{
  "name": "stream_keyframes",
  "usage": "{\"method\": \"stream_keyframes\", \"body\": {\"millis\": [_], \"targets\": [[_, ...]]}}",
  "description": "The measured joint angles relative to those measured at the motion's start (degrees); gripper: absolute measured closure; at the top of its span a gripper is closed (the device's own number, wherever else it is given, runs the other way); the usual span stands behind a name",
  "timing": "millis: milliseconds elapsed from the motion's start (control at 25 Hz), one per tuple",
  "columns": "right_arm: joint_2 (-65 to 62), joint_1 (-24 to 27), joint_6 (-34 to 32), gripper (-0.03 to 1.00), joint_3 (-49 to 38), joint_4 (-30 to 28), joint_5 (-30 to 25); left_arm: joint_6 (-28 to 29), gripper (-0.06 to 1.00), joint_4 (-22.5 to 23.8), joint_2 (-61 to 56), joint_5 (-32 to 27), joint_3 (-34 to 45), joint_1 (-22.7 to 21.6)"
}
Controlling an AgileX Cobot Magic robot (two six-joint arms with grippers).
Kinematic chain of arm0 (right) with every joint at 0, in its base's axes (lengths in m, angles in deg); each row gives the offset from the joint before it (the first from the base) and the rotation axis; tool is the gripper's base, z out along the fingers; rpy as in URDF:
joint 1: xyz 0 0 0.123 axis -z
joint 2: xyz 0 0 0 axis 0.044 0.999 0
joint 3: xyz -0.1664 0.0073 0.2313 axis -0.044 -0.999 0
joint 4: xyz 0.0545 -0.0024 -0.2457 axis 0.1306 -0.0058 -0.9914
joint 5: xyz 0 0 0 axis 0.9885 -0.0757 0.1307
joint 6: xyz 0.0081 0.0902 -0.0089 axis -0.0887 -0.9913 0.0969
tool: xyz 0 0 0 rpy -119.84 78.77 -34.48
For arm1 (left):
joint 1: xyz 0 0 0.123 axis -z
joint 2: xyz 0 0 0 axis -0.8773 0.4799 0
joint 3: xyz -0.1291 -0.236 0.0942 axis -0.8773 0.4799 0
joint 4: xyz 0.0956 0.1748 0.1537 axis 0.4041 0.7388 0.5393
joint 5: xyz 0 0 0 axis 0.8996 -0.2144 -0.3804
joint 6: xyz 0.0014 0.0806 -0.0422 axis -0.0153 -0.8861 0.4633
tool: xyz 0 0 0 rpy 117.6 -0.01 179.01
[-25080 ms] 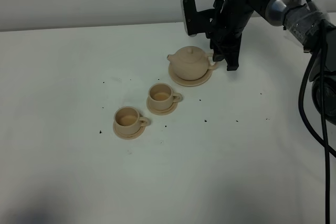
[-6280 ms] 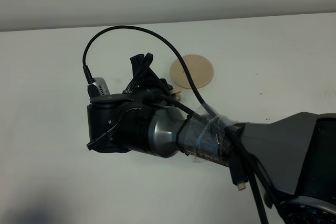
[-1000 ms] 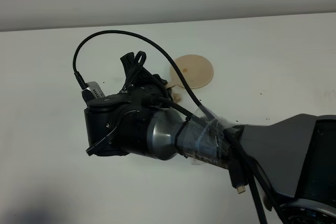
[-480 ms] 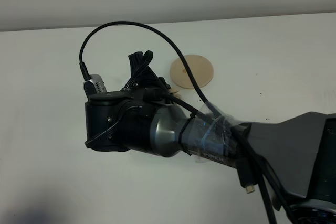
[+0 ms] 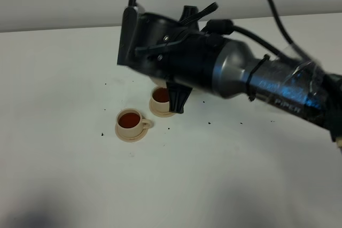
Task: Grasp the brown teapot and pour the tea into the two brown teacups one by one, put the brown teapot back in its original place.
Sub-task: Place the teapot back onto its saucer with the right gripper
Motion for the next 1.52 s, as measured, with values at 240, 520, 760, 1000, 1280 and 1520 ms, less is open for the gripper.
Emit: {"method": "stream_keyframes", "body": {"millis": [240, 520, 760, 1000, 1280, 1520], "targets": [[-0.4, 10.0, -0.3, 0.84, 3.5, 14.2, 1.7, 0.0, 0.58, 0.0, 0.0, 0.0, 0.0, 0.0], [1.7, 19.2, -0.2, 0.84, 4.6, 25.6, 6.7, 0.0, 0.58, 0.0, 0.0, 0.0, 0.0, 0.0], [9.3, 21.7, -0.1, 0.84, 9.5, 28.0, 7.7, 0.0, 0.58, 0.0, 0.0, 0.0, 0.0, 0.0], [15.5, 22.3, 0.7, 0.84, 15.8, 31.2, 6.3, 0.0, 0.58, 0.0, 0.0, 0.0, 0.0, 0.0], [18.5, 22.7, 1.1, 0.84, 16.0, 33.0, 6.3, 0.0, 0.58, 0.0, 0.0, 0.0, 0.0, 0.0], [20.3, 23.0, 1.1, 0.84, 16.0, 33.8, 7.6, 0.0, 0.58, 0.0, 0.0, 0.0, 0.0, 0.0]]}}
